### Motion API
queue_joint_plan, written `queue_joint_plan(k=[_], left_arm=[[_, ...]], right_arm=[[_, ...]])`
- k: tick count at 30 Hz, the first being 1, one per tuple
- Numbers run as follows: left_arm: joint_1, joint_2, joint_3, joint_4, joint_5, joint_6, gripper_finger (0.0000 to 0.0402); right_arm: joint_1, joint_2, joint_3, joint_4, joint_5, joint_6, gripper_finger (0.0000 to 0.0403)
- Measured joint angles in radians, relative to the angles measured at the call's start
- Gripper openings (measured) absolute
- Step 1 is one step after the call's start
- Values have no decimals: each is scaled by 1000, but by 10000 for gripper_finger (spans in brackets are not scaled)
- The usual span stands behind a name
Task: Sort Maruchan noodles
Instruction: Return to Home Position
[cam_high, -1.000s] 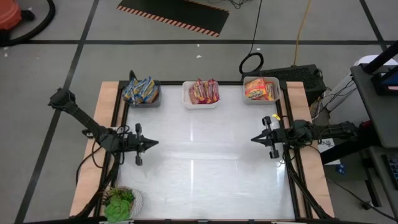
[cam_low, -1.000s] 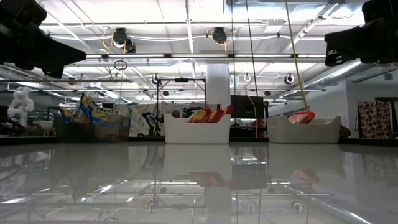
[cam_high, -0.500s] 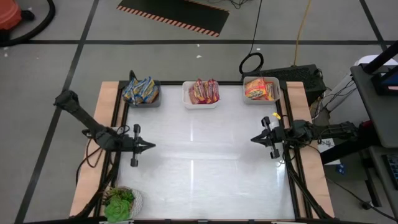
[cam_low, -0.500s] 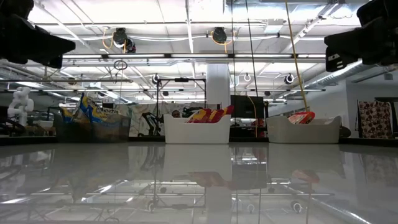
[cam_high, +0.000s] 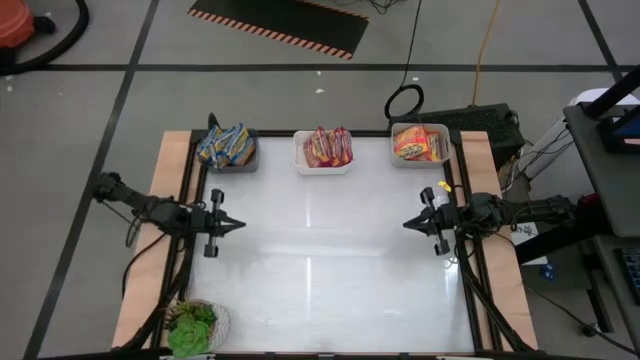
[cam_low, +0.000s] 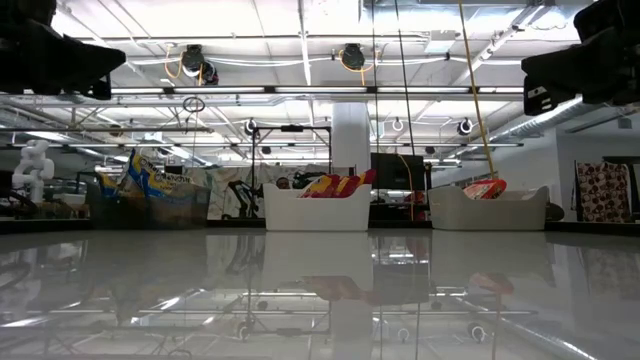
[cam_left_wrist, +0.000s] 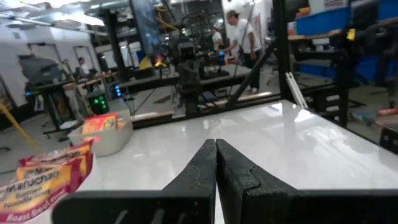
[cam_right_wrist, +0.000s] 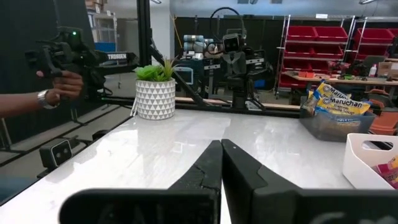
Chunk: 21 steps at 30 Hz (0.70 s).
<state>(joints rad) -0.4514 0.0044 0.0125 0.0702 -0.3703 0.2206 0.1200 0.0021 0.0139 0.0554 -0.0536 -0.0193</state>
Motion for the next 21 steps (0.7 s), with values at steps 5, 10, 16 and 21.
queue_joint_plan(k=[5, 10, 16, 21], left_arm=[[123, -2, 0, -21, 124, -13, 3], [259, -2, -1, -32, 231, -53, 3], [414, -1, -1, -58, 347, -93, 3], [495, 0, -1, -62, 399, -91, 3]], right_arm=[[0, 1, 0, -1, 0, 0, 0], [0, 1, 0, 0, 0, 0, 0], [0, 1, 0, 0, 0, 0, 0], [0, 1, 0, -1, 0, 0, 0]])
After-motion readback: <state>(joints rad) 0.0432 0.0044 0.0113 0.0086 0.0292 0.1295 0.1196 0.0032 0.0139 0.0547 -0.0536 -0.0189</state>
